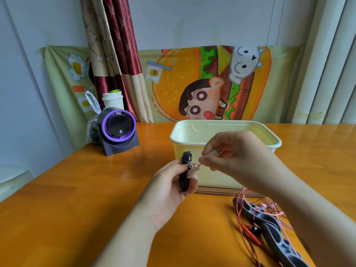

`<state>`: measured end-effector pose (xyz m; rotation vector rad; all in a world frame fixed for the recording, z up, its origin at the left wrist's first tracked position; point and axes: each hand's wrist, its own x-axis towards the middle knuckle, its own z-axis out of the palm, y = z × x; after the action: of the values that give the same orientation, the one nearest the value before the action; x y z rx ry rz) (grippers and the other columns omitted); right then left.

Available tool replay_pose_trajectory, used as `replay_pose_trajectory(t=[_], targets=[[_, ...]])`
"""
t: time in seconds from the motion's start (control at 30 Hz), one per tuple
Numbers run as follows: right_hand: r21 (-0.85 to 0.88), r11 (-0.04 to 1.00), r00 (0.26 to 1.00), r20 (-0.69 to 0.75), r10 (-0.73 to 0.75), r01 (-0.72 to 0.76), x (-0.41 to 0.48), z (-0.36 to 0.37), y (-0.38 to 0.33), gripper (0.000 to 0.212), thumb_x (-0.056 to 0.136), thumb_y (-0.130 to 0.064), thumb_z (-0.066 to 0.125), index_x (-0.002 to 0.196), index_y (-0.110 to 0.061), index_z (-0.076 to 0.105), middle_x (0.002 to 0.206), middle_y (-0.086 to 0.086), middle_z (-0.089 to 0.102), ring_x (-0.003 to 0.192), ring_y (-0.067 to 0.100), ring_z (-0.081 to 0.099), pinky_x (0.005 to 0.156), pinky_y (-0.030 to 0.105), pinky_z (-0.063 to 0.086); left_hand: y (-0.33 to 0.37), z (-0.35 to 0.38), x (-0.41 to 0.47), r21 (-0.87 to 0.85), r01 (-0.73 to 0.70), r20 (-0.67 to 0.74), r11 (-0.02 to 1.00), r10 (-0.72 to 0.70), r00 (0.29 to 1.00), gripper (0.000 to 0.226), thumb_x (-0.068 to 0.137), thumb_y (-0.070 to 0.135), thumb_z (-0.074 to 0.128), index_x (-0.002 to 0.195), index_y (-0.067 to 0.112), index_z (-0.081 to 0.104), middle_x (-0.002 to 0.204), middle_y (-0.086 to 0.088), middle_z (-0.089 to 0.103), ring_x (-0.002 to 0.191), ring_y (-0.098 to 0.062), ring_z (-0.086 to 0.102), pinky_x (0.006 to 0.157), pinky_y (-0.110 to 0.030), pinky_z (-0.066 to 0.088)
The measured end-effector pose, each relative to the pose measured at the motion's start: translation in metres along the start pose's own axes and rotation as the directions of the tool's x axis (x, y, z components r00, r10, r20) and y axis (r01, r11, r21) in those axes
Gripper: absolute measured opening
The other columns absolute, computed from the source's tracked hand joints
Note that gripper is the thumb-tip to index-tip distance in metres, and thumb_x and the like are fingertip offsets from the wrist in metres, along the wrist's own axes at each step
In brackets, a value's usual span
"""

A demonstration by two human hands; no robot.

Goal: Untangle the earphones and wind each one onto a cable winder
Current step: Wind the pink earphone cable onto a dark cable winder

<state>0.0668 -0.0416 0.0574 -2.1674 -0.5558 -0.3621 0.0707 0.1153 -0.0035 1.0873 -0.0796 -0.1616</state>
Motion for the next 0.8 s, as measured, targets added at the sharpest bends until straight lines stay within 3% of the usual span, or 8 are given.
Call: replay_pose_trajectory(t=[0.17, 0.23, 0.33, 0.4, 0.57, 0.63, 0.7, 0.8], targets=[[-0.014, 0.998, 0.976, 0.209, -0.053, 0.057, -0.010, 0.017, -0.007, 0.011, 0.080, -0.013, 0.071, 0.073, -0.021, 0.072, 0.070, -0.008, 0.070, 0.065, 0.001, 0.064, 0.062, 0.017, 0.053, 0.000, -0.002, 0.001, -0.164, -0.046, -0.051, 0.985, 0.038, 0.998, 0.029, 0.098, 0.002, 0.043, 0.121, 0.005, 0.061, 0.114, -0.014, 0.070, 0.102, -0.022, 0.069, 0.083, -0.029, 0.058], [-0.020, 0.998, 0.962, 0.267, -0.054, 0.061, -0.012, 0.025, -0.005, 0.010, 0.081, -0.014, 0.070, 0.077, -0.023, 0.072, 0.073, -0.008, 0.070, 0.068, -0.001, 0.064, 0.064, 0.015, 0.052, 0.003, -0.003, 0.001, -0.241, -0.036, -0.065, 0.970, 0.020, 0.998, 0.028, 0.098, 0.008, 0.044, 0.119, 0.004, 0.063, 0.110, -0.011, 0.072, 0.099, -0.020, 0.071, 0.079, -0.029, 0.059], [-0.004, 1.000, 0.966, 0.256, -0.014, 0.015, -0.010, 0.031, 0.001, 0.007, 0.083, -0.022, 0.070, 0.089, -0.025, 0.071, 0.074, -0.007, 0.071, 0.068, 0.004, 0.066, 0.069, 0.027, 0.057, 0.009, -0.005, 0.001, -0.415, -0.006, -0.096, 0.910, -0.038, 0.995, 0.029, 0.099, 0.014, 0.041, 0.116, 0.002, 0.061, 0.100, -0.012, 0.074, 0.086, -0.018, 0.074, 0.092, -0.032, 0.055], [-0.012, 1.000, 0.963, 0.271, -0.002, 0.005, -0.009, 0.033, 0.002, 0.014, 0.084, -0.022, 0.069, 0.098, -0.024, 0.071, 0.078, -0.006, 0.072, 0.069, 0.005, 0.067, 0.070, 0.029, 0.057, 0.010, -0.008, 0.002, -0.502, -0.040, -0.129, 0.864, -0.029, 0.991, 0.027, 0.099, 0.013, 0.042, 0.111, -0.001, 0.061, 0.096, -0.011, 0.072, 0.076, -0.016, 0.073, 0.088, -0.030, 0.056], [-0.082, 0.995, 0.936, 0.350, -0.020, 0.052, -0.011, 0.034, 0.001, 0.023, 0.088, -0.020, 0.065, 0.109, -0.025, 0.071, 0.086, -0.010, 0.070, 0.073, -0.001, 0.065, 0.073, 0.016, 0.053, 0.006, -0.009, 0.005, -0.484, -0.122, -0.187, 0.866, 0.034, 0.982, 0.018, 0.083, 0.010, 0.059, 0.100, 0.007, 0.063, 0.094, -0.004, 0.069, 0.074, -0.010, 0.068, 0.081, -0.029, 0.059], [-0.087, 0.995, 0.934, 0.356, -0.020, 0.055, -0.011, 0.032, 0.000, 0.022, 0.088, -0.019, 0.065, 0.109, -0.024, 0.071, 0.082, -0.015, 0.066, 0.070, -0.006, 0.062, 0.071, 0.011, 0.052, 0.006, -0.009, 0.006, -0.487, -0.131, -0.193, 0.863, 0.040, 0.980, 0.013, 0.089, 0.011, 0.056, 0.097, 0.007, 0.065, 0.100, -0.004, 0.072, 0.072, -0.010, 0.069, 0.077, -0.030, 0.060], [-0.091, 0.995, 0.932, 0.363, -0.014, 0.050, -0.011, 0.029, -0.001, 0.021, 0.088, -0.017, 0.064, 0.106, -0.023, 0.073, 0.076, -0.016, 0.065, 0.068, -0.005, 0.062, 0.069, 0.012, 0.052, 0.006, -0.008, 0.006, -0.488, -0.129, -0.181, 0.863, 0.044, 0.982, 0.023, 0.095, 0.014, 0.051, 0.087, 0.006, 0.071, 0.098, -0.005, 0.074, 0.072, -0.012, 0.072, 0.077, -0.035, 0.059], [-0.137, 0.989, 0.920, 0.391, 0.004, 0.054, -0.012, 0.028, -0.001, 0.019, 0.087, -0.015, 0.063, 0.101, -0.022, 0.074, 0.063, -0.017, 0.061, 0.062, -0.003, 0.060, 0.062, 0.012, 0.050, 0.009, -0.004, 0.002, -0.461, -0.082, -0.131, 0.884, 0.023, 0.991, 0.028, 0.099, 0.024, 0.044, 0.101, 0.009, 0.069, 0.106, -0.002, 0.074, 0.086, -0.019, 0.074, 0.083, -0.043, 0.057]])
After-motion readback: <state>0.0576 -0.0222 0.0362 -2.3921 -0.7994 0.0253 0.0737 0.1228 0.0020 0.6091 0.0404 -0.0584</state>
